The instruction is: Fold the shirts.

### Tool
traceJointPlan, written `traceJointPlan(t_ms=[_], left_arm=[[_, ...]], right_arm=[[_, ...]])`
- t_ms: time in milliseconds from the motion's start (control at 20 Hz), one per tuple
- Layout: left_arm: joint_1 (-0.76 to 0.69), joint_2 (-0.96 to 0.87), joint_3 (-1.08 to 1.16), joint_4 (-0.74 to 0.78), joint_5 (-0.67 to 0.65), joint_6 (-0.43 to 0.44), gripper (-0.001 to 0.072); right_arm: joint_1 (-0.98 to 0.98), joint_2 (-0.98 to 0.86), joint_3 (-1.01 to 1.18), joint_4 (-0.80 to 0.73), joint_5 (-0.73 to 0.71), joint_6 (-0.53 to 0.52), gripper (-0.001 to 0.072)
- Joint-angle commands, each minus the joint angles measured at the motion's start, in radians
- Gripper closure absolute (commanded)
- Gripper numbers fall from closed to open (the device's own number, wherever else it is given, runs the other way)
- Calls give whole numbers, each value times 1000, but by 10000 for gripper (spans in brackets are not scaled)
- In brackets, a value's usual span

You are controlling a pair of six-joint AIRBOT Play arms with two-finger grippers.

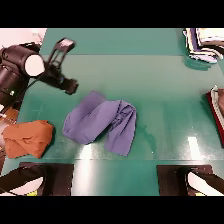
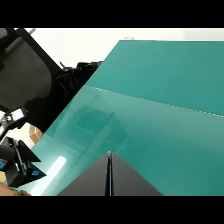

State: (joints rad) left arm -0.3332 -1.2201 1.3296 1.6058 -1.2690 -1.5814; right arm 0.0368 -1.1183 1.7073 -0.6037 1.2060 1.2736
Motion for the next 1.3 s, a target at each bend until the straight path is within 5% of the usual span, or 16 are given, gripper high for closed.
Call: traceJointPlan(t_ms=[0,350,700,750,850,1050,1250], left_arm=[[214,3,-226,-171,69,39,160],[267,2,-524,-359,306,56,160],[267,3,-568,-451,318,91,161],[267,3,-566,-451,315,91,254],[267,3,-548,-451,305,91,666],[267,5,-409,-428,245,98,678],[267,5,-223,-420,200,98,677]], right_arm=[[1,0,0,-1,2,0,699],[1,-2,0,-2,2,0,698],[1,-1,0,-9,43,0,698],[1,-1,0,-27,55,0,699],[0,-1,0,-57,90,1,699],[0,7,-61,-197,218,70,698],[1,102,-428,-353,230,143,698]])
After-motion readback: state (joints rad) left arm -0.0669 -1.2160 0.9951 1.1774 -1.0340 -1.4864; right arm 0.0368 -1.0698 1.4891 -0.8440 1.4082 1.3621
